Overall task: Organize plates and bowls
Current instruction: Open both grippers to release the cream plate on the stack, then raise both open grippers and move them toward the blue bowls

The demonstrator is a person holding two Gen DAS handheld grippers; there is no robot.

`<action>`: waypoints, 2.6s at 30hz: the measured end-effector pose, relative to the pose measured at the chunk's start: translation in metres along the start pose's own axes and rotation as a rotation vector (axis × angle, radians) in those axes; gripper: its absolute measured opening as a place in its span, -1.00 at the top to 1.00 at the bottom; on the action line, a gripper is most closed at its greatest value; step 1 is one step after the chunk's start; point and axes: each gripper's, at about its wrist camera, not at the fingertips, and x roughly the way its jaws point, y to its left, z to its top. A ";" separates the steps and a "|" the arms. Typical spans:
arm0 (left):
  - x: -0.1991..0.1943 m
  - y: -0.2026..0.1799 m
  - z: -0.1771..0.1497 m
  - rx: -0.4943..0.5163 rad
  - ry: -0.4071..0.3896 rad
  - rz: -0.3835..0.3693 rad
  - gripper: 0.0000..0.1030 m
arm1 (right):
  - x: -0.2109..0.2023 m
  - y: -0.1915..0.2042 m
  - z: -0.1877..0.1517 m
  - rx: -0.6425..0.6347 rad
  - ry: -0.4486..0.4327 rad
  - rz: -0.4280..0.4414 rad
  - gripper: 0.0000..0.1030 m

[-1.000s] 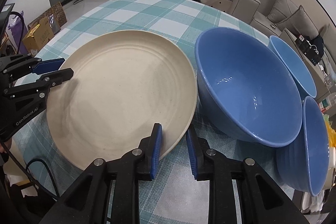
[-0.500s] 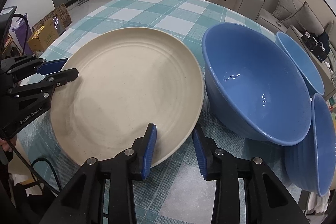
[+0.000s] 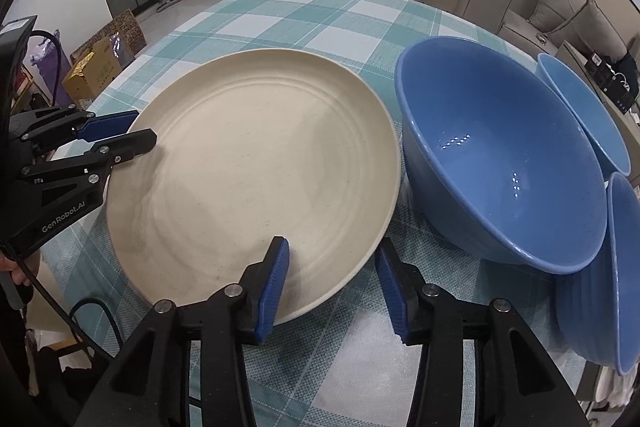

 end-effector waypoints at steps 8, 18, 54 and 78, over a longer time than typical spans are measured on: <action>-0.018 0.014 0.008 -0.065 -0.040 -0.045 0.24 | -0.022 -0.010 0.003 0.028 -0.065 0.028 -0.29; -0.043 0.014 0.023 -0.091 -0.103 -0.098 -0.60 | -0.058 -0.019 0.000 0.023 -0.152 0.081 -0.54; -0.069 -0.047 0.129 -0.032 -0.237 -0.207 -1.00 | -0.199 -0.176 -0.017 0.322 -0.478 0.018 -0.98; -0.067 -0.128 0.238 0.126 -0.261 -0.294 -1.00 | -0.236 -0.281 -0.014 0.457 -0.531 -0.041 -0.98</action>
